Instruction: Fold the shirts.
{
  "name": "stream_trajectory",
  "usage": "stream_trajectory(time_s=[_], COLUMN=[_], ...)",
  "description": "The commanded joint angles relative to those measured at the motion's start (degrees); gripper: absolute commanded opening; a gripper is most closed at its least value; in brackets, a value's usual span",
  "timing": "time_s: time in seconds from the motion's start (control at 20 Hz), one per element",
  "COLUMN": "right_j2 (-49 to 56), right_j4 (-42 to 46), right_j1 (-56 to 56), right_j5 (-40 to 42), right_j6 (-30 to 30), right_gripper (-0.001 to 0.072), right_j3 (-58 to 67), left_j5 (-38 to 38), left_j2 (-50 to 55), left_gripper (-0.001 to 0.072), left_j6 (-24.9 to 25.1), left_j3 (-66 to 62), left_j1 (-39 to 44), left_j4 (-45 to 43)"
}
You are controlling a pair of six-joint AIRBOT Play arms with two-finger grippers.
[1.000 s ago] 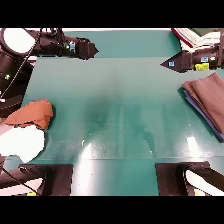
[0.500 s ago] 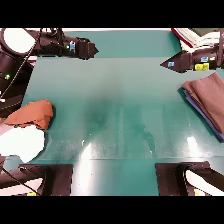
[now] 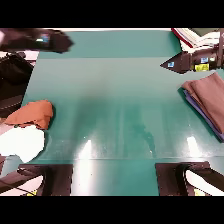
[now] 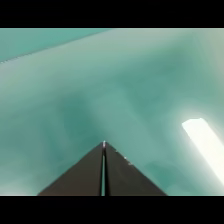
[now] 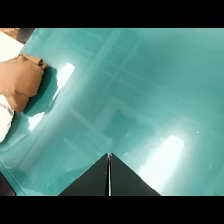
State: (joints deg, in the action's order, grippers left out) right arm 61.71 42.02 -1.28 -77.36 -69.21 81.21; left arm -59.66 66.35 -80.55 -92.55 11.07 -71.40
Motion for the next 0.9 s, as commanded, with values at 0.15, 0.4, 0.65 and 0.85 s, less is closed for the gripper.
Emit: stream_trajectory(time_s=[0.15, 0.4, 0.65, 0.85], right_j2=[-0.02, -0.02, 0.00, 0.00], right_j4=[0.02, 0.02, 0.00, -0.04], right_j1=[0.02, 0.02, 0.02, 0.02], right_j5=[-0.52, 0.90, 2.03, 3.48], right_j6=[0.00, 0.00, 0.00, -0.02], right_gripper=[0.0018, 0.0018, 0.0018, 0.0018], right_j3=[0.00, 0.00, -0.02, 0.00], left_j5=[-14.56, -1.88, 3.52, 3.08], left_j2=[-11.93, -11.47, -11.47, -11.50], left_gripper=[0.0028, 0.0661, 0.0660, 0.0627], left_j6=[-1.44, -2.99, -3.02, -3.37], left_j3=[19.12, 41.13, 50.49, 50.47], left_j1=[-19.74, -24.87, -24.87, -24.87], left_j4=[-16.44, -16.37, -15.98, -15.23])
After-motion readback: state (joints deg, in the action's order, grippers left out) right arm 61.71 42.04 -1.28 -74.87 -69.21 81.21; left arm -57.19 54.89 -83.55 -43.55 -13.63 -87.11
